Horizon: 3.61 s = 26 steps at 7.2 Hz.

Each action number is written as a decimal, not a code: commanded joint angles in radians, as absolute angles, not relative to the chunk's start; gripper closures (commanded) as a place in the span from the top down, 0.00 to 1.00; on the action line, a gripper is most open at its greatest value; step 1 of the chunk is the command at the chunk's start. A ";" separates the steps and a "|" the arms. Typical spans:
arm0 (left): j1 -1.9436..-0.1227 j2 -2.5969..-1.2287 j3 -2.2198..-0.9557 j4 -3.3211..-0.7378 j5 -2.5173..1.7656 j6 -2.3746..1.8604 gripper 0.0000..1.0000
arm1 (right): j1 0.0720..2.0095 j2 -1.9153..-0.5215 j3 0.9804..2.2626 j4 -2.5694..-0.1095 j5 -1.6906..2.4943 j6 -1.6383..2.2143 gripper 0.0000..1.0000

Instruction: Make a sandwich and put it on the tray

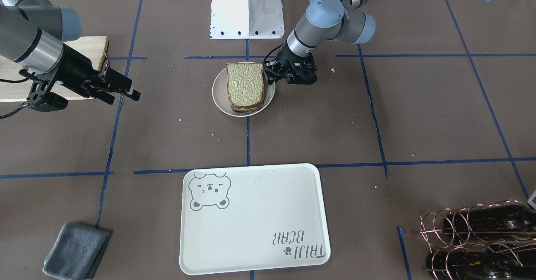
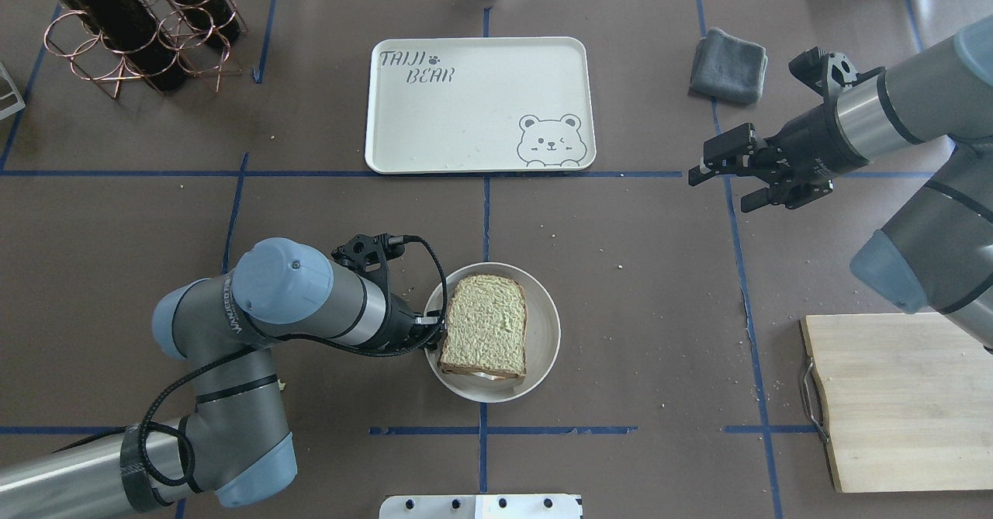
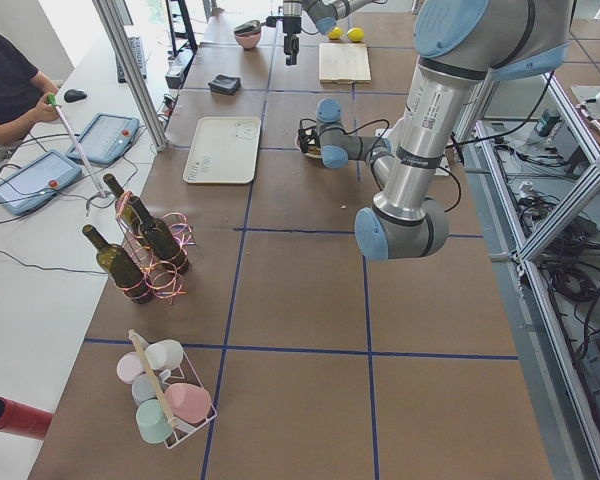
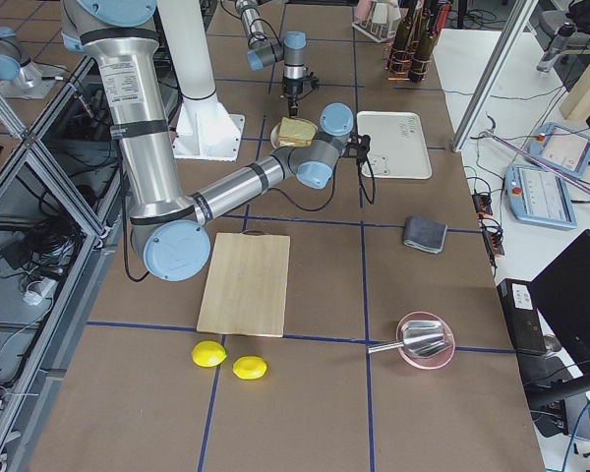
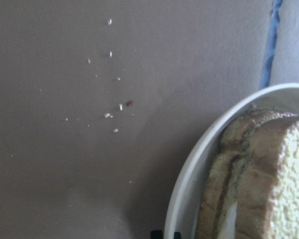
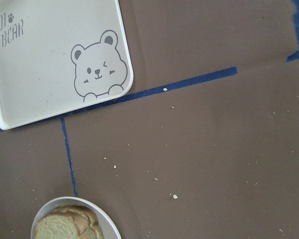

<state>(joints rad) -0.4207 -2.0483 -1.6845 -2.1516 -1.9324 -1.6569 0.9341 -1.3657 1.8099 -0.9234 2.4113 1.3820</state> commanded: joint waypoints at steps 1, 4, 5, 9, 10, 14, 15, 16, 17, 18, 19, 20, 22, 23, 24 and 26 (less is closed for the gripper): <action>-0.494 -2.060 -1.684 -2.184 -1.927 -1.922 0.00 | 0.934 -1.387 1.845 -0.925 2.413 1.384 1.00; -0.625 -2.191 -1.543 -2.187 -1.924 -2.127 0.00 | 0.939 -1.417 1.877 -0.925 2.414 1.384 1.00; -0.671 -2.303 -1.396 -2.187 -1.864 -2.160 0.00 | 0.939 -1.436 1.899 -0.925 2.414 1.384 1.00; -0.712 -2.445 -1.053 -2.405 -1.810 -2.201 0.00 | 0.937 -1.440 1.902 -0.925 2.410 1.390 1.00; -0.706 -2.448 -1.034 -2.417 -1.809 -2.198 0.00 | 0.937 -1.440 1.901 -0.925 2.410 1.391 1.00; -0.658 -2.457 -1.022 -2.433 -1.809 -2.197 0.00 | 0.936 -1.448 1.905 -0.923 2.410 1.393 1.00; -0.652 -2.456 -1.016 -2.433 -1.809 -2.194 0.03 | 0.937 -1.448 1.904 -0.923 2.410 1.393 1.00; -0.643 -2.456 -1.015 -2.433 -1.809 -2.192 0.06 | 0.937 -1.448 1.902 -0.923 2.410 1.393 1.00; -0.640 -2.454 -1.017 -2.433 -1.809 -2.178 0.14 | 0.937 -1.448 1.904 -0.923 2.410 1.393 1.00; -0.638 -2.453 -1.019 -2.431 -1.809 -2.157 0.27 | 0.937 -1.448 1.904 -0.923 2.413 1.393 1.00; -0.640 -2.450 -1.025 -2.428 -1.809 -2.111 0.38 | 0.937 -1.448 1.904 -0.923 2.413 1.393 1.00; -0.644 -2.438 -1.044 -2.427 -1.809 -2.106 0.45 | 0.937 -1.447 1.904 -0.923 2.413 1.393 1.00; -0.647 -2.303 -1.229 -2.419 -1.818 -2.102 0.45 | 0.940 -1.447 1.908 -0.925 2.414 1.393 1.00; -0.650 -2.236 -1.324 -2.404 -1.822 -2.100 0.44 | 0.960 -1.450 1.908 -0.928 2.416 1.393 1.00; -0.658 -2.150 -1.433 -2.393 -1.886 -2.042 0.44 | 1.013 -1.477 1.910 -0.930 2.431 1.391 1.00; -0.676 -1.931 -1.723 -2.297 -1.905 -1.804 0.44 | 1.150 -1.537 1.907 -0.936 2.465 1.365 1.00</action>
